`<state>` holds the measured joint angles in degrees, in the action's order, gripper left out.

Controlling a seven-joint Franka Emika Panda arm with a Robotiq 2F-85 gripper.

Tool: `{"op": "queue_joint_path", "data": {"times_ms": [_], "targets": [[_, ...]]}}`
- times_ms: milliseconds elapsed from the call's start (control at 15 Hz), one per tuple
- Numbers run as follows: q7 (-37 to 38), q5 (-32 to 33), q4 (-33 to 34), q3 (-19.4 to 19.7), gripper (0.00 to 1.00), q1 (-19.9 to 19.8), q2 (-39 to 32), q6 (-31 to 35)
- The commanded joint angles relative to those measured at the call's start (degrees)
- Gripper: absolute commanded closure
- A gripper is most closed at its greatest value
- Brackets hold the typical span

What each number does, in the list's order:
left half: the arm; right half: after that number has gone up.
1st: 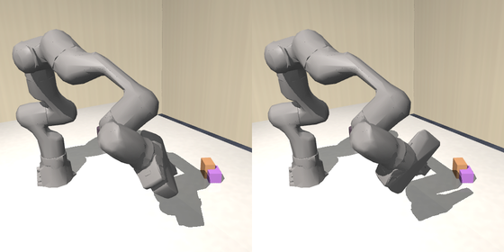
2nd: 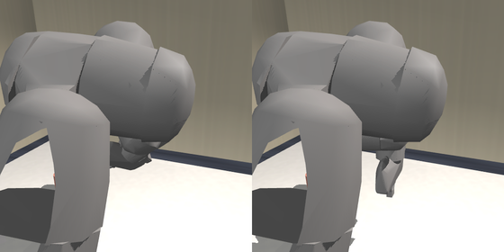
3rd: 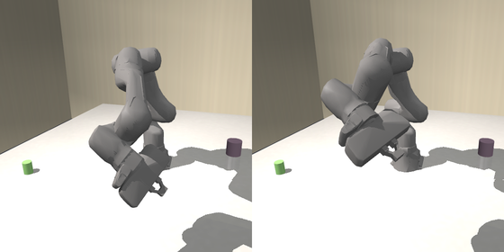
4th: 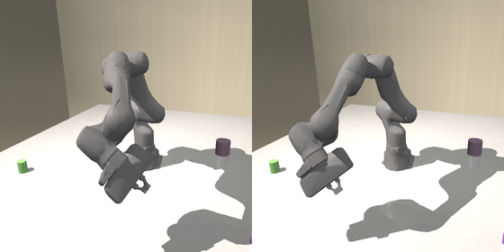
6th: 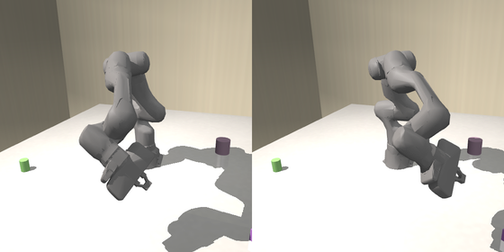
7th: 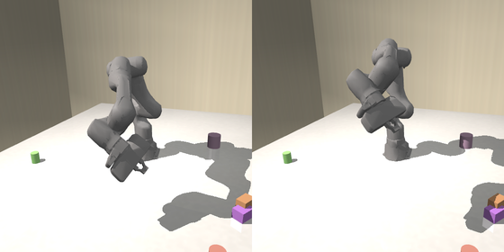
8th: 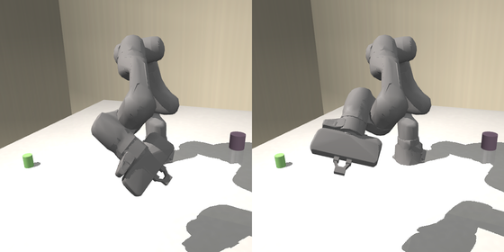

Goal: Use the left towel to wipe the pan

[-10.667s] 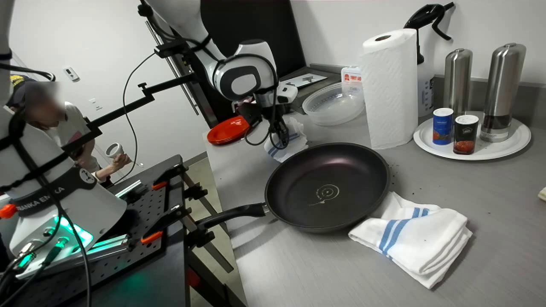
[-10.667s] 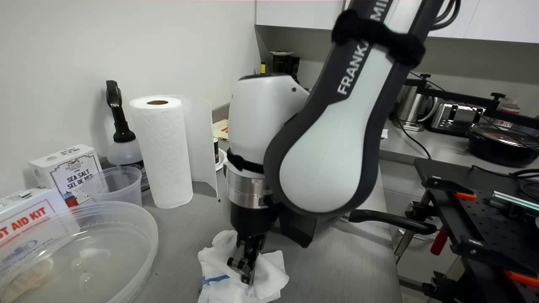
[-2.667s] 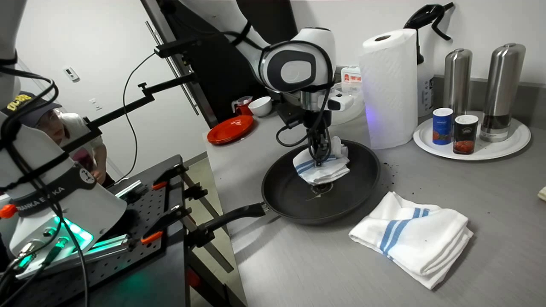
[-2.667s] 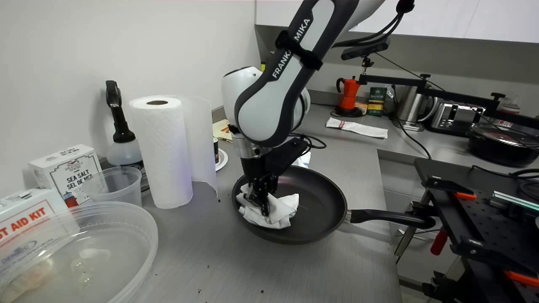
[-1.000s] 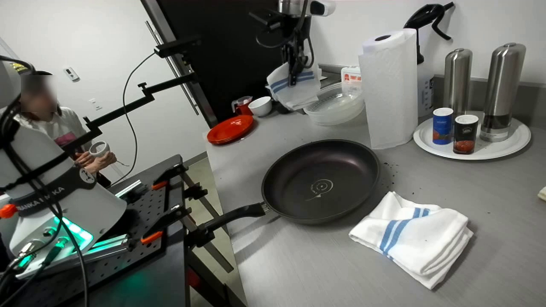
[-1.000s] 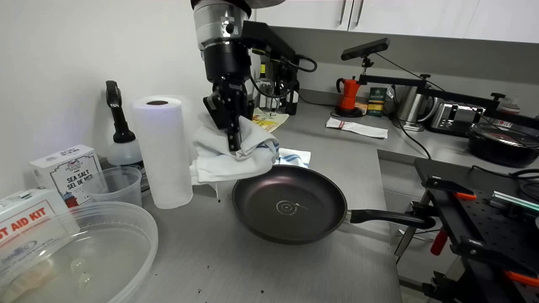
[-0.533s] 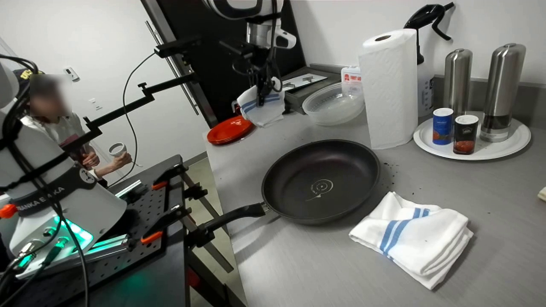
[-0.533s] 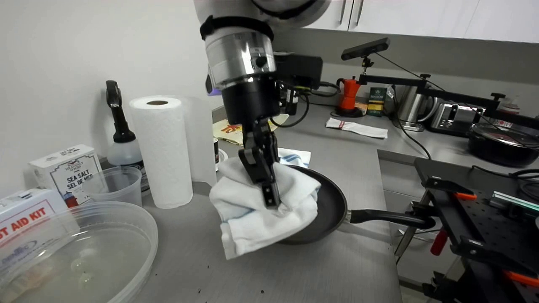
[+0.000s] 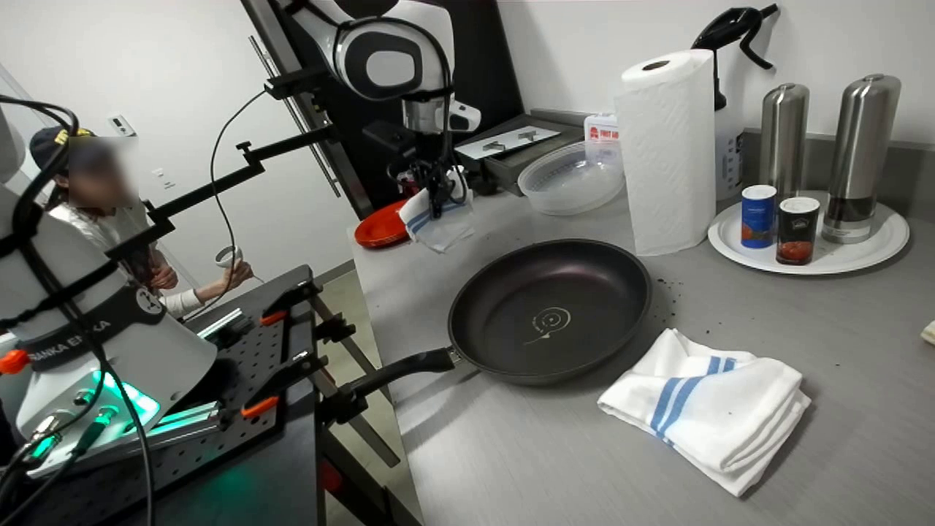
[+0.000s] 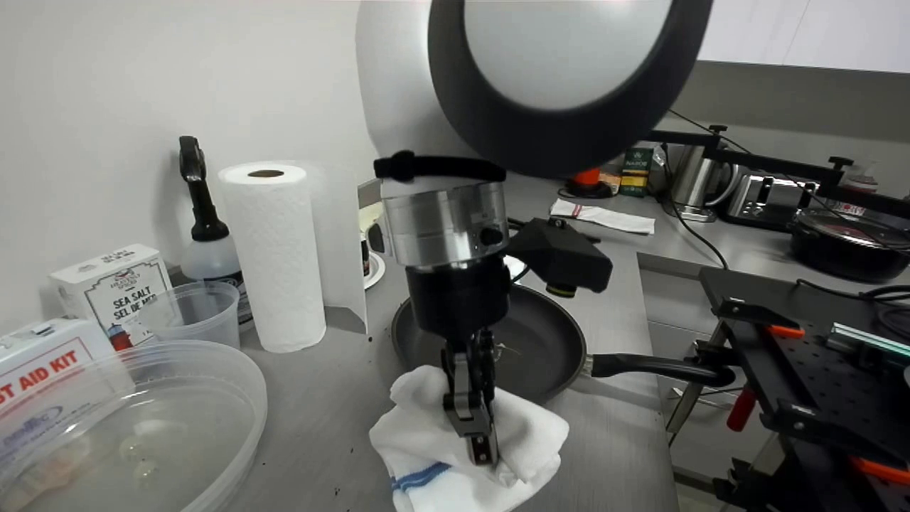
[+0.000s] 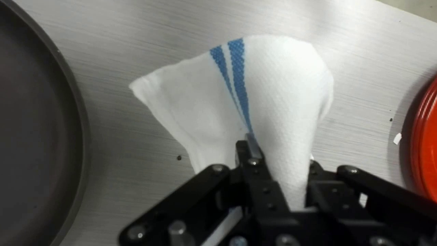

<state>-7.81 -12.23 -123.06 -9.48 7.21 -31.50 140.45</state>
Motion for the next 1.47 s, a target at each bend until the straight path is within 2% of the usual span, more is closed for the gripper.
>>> {"op": "queue_joint_path", "data": {"times_ms": [0,400,867,933,1000,1133,1400], "targets": [[1.96,1.99,0.69,-0.39,0.96,1.59,-3.51,7.37],[5.79,6.57,3.92,1.62,0.96,4.33,-10.32,15.17],[10.72,9.49,9.14,3.83,0.96,5.81,-14.88,15.21],[10.89,9.44,9.63,3.76,0.84,5.71,-15.09,14.71],[11.07,9.34,10.07,3.57,0.59,5.59,-15.03,13.31],[12.07,8.72,10.06,3.18,0.54,5.38,-14.1,9.9],[12.9,7.12,9.07,1.49,0.25,3.84,-10.71,1.41]]}}
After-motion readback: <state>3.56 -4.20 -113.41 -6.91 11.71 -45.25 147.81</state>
